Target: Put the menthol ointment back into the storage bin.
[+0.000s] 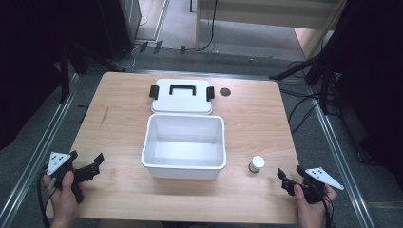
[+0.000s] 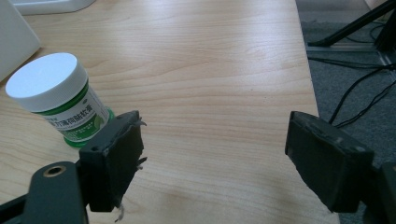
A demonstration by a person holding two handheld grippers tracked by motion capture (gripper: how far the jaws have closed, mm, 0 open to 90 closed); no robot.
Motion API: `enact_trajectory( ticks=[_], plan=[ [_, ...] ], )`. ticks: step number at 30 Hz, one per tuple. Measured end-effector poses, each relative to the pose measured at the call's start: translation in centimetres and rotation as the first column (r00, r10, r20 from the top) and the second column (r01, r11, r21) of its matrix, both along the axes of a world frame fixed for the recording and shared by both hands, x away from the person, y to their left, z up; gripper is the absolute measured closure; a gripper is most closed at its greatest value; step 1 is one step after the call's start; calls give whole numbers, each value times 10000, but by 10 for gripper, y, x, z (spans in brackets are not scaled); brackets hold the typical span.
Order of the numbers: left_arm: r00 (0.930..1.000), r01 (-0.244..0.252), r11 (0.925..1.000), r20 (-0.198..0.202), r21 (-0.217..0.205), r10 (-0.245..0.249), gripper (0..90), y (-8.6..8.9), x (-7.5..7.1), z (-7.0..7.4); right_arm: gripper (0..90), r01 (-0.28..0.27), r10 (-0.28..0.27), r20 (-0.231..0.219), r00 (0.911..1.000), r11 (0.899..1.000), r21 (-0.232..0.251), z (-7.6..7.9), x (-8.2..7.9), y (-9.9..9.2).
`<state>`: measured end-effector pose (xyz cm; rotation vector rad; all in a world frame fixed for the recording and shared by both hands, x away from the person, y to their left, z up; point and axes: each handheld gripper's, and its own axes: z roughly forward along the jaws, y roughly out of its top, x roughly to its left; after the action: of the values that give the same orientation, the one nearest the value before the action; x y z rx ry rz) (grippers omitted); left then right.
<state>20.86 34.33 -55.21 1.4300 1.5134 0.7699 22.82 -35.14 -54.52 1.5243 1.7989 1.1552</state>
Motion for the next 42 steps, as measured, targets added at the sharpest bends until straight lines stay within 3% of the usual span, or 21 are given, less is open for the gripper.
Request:
enact_trajectory(
  ticks=[4,12,14,15,16,17,19,22,24,26,27,29,32,36,38,42],
  plan=[
    [10000,6,9999,24,-120,-6,10,1,-2,0,212,-148,149,-236,9996,9999,74,2,1,1],
    [9998,7,9999,204,-114,-5,11,1,-3,0,217,-654,608,-879,9943,9966,-500,13,8,14],
    [9998,13,9999,200,-116,-11,10,1,-3,0,219,-1007,910,-1281,9876,9924,-713,15,10,19],
    [9998,10,9999,193,-116,-8,11,1,-3,0,219,-1222,1051,-1732,9793,9883,-914,18,12,23],
    [9998,14,9999,185,-115,-12,11,1,-3,0,219,-1222,1051,-1732,9793,9883,-914,18,12,23],
    [9998,3,9999,193,-128,0,10,1,-3,0,219,-1443,1204,-2082,9707,9840,-1040,21,13,25],
    [9999,7,9999,172,-138,-5,10,1,-3,0,220,-1476,1212,-2183,9683,9830,-1089,23,14,26],
    [9999,27,9999,168,-149,-24,10,1,-2,0,220,-1831,1461,-2585,9549,9750,-1255,33,17,28],
    [9998,46,9998,178,-171,-43,11,1,-2,0,220,-1911,1505,-2659,9522,9724,-1337,34,18,28],
    [9998,64,9998,165,-175,-61,11,1,-2,0,222,-2020,1511,-2945,9436,9677,-1508,39,20,30],
    [9998,63,9998,166,-181,-60,10,1,-2,0,224,-2080,1434,-3287,9335,9631,-1707,42,23,32],
    [9999,69,9999,142,-152,-66,10,1,-2,0,223,-2121,1425,-3408,9293,9612,-1764,43,24,32],
    [9999,104,9998,135,-148,-102,11,1,-2,0,223,-2472,1488,-4041,9025,9474,-2033,47,29,36],
    [9996,254,9995,162,-193,-251,10,1,-2,0,220,-2880,1587,-4571,8751,9300,-2285,54,34,42],
    [9995,298,9994,141,-184,-295,11,1,-2,0,216,-3059,1545,-4982,8532,9218,-2381,59,37,45],
    [9994,336,9991,124,-251,-333,11,1,-2,0,203,-3320,1390,-5492,8240,9040,-2693,64,41,51]
  ],
)
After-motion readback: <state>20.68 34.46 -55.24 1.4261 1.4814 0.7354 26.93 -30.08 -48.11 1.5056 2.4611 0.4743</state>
